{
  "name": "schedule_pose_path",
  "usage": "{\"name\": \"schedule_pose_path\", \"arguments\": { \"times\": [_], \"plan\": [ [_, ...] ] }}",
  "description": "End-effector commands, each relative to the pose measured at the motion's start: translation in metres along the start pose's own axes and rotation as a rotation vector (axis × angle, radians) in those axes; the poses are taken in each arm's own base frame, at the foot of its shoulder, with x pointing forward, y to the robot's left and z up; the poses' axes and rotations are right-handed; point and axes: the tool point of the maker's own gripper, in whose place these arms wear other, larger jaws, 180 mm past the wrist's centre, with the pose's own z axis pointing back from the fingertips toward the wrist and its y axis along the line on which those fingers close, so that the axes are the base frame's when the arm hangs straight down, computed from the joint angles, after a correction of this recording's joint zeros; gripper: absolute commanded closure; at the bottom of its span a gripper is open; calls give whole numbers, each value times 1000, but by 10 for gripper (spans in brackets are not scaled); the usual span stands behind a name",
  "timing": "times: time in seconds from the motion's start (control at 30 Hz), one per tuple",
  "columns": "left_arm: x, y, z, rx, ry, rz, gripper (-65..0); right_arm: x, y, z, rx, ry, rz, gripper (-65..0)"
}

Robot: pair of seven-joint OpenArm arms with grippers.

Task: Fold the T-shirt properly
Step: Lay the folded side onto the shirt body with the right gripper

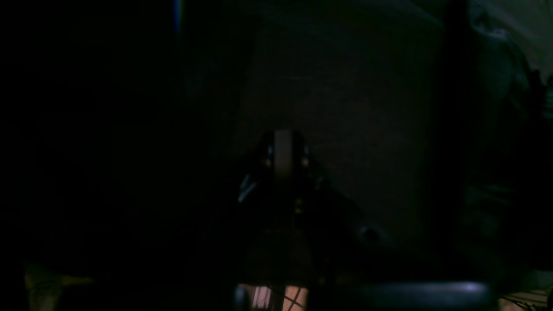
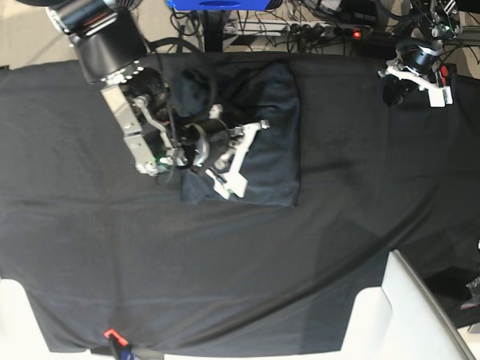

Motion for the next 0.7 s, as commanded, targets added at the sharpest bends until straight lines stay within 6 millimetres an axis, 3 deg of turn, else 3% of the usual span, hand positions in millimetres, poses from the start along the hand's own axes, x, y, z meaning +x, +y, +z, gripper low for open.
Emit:
{"name": "schedule_pose_path", "arguments": {
  "times": [0.0, 0.13, 0.3, 0.67],
  "plan": [
    [14, 1, 3, -9, -38, -16, 0, 17, 12, 3, 15, -38, 33, -5],
    [14, 1, 3, -9, -38, -16, 0, 17, 9, -1, -59, -26, 82, -5],
    [14, 1, 3, -9, -40, -16, 0, 5, 18, -14, -142, 20, 99, -5],
    [14, 1, 3, -9, -40, -16, 0, 21, 36, -20, -292, -9, 137, -5]
  ]
}}
